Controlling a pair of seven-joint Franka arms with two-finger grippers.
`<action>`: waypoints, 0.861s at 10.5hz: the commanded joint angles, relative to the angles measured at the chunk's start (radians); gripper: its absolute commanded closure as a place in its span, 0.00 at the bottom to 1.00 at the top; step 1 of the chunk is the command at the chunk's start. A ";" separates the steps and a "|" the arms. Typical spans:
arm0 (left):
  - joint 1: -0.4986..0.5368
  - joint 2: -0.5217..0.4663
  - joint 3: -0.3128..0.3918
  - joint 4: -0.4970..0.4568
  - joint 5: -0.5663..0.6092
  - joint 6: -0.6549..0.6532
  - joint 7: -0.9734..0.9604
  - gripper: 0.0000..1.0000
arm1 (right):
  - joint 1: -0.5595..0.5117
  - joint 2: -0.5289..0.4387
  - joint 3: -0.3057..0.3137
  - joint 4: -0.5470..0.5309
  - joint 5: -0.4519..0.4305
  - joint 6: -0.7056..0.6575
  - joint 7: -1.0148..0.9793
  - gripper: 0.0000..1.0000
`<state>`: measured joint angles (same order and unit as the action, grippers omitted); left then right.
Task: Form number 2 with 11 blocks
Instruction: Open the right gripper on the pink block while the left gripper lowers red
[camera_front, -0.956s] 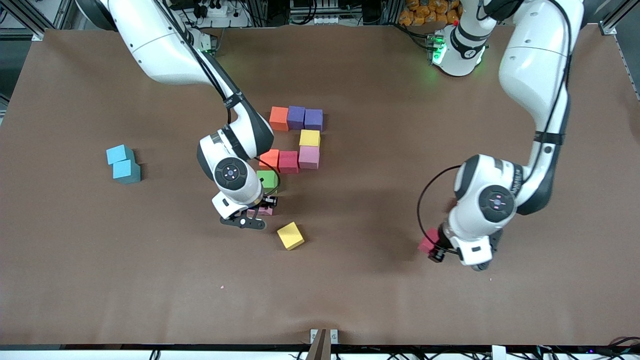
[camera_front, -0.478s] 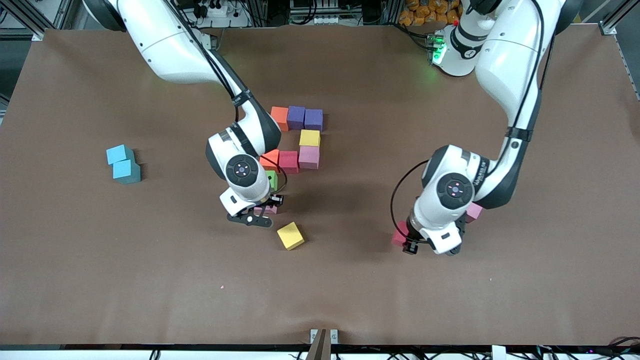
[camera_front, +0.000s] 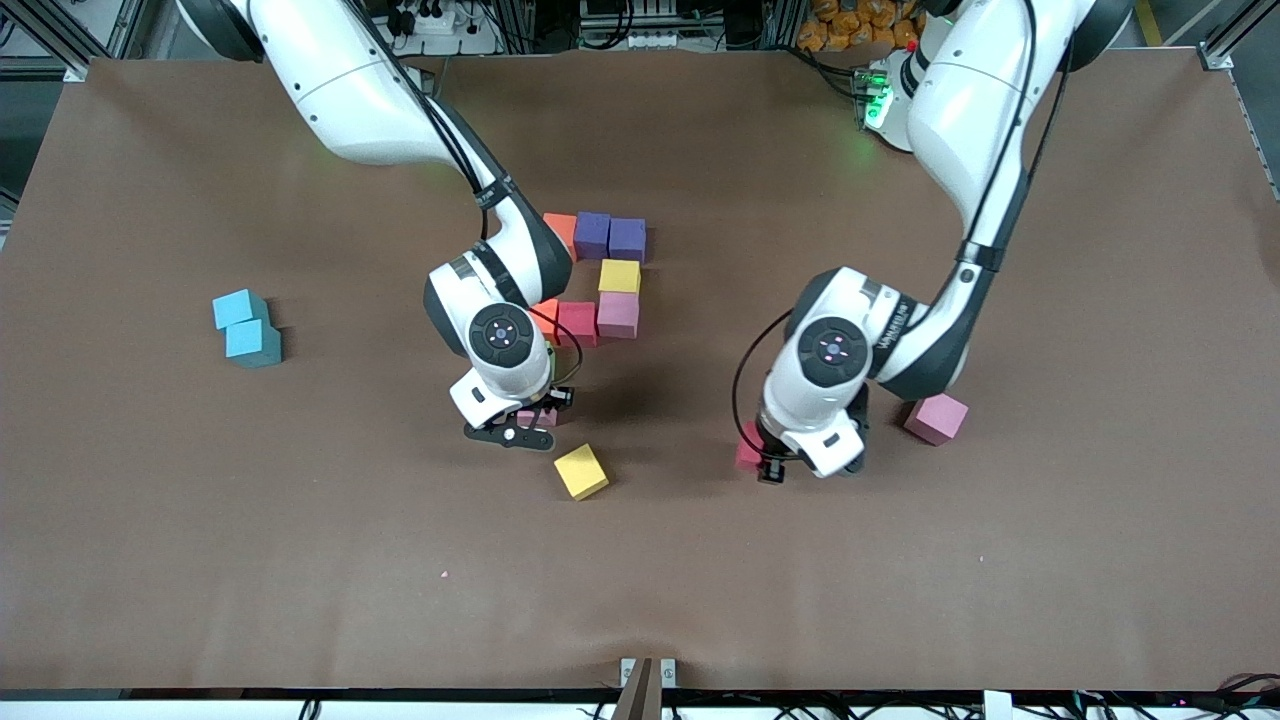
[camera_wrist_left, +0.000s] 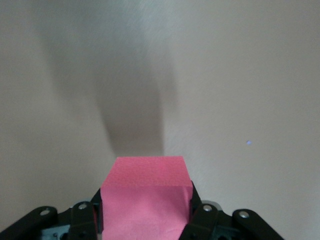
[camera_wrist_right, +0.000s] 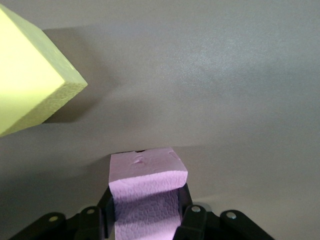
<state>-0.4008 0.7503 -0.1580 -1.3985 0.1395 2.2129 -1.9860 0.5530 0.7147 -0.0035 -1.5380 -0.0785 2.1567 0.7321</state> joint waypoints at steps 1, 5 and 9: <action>-0.035 0.021 0.005 0.007 0.009 -0.004 -0.101 1.00 | 0.016 0.031 -0.013 0.024 -0.050 -0.014 0.018 0.86; -0.070 0.032 0.005 0.009 0.009 0.002 -0.191 1.00 | 0.019 0.026 -0.020 0.024 -0.056 -0.049 0.012 0.86; -0.078 0.034 0.003 0.018 0.008 0.019 -0.247 1.00 | 0.021 0.025 -0.024 0.024 -0.058 -0.049 0.012 0.85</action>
<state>-0.4673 0.7813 -0.1583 -1.3905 0.1395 2.2222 -2.1968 0.5597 0.7160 -0.0115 -1.5358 -0.1188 2.1219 0.7321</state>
